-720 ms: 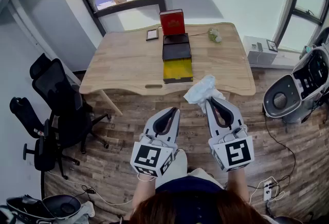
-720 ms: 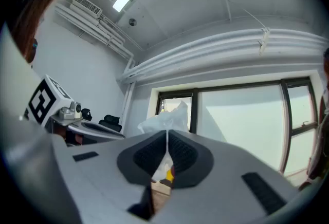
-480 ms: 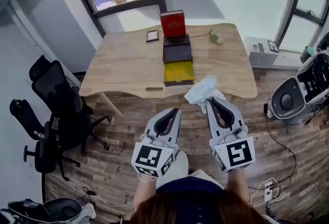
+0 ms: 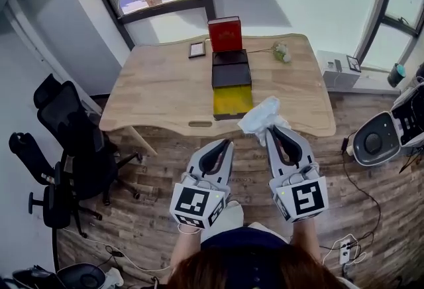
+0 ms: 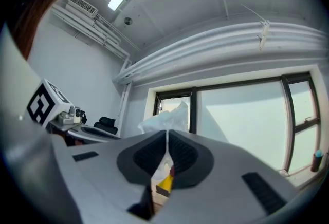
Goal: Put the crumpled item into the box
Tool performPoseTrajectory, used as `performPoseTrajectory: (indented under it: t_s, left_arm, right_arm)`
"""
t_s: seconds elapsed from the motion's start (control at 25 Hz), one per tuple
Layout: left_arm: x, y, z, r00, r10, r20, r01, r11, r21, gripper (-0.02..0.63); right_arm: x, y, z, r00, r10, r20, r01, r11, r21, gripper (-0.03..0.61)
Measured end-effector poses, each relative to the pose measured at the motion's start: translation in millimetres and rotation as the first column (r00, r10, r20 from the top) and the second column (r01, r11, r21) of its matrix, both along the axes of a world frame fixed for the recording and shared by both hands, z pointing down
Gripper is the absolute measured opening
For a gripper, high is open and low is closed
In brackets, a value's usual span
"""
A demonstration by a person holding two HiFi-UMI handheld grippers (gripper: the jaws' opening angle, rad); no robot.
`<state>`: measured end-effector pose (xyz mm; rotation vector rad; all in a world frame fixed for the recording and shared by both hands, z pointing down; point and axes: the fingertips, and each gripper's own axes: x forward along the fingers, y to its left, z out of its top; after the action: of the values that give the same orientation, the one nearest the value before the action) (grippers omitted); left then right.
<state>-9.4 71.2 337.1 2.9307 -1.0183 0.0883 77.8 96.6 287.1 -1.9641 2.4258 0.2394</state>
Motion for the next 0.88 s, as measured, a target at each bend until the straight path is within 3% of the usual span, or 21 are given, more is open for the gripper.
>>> performPoseTrajectory:
  t_s: [0.88]
  left_arm:
    - [-35.4,-88.9,-5.1,0.998,0.040,-0.040,-0.040,0.999,-0.009,0.035]
  right_arm:
    - [-34.0,-87.8,-8.0,0.998,0.039,-0.052,-0.039,0.999,-0.015,0.031]
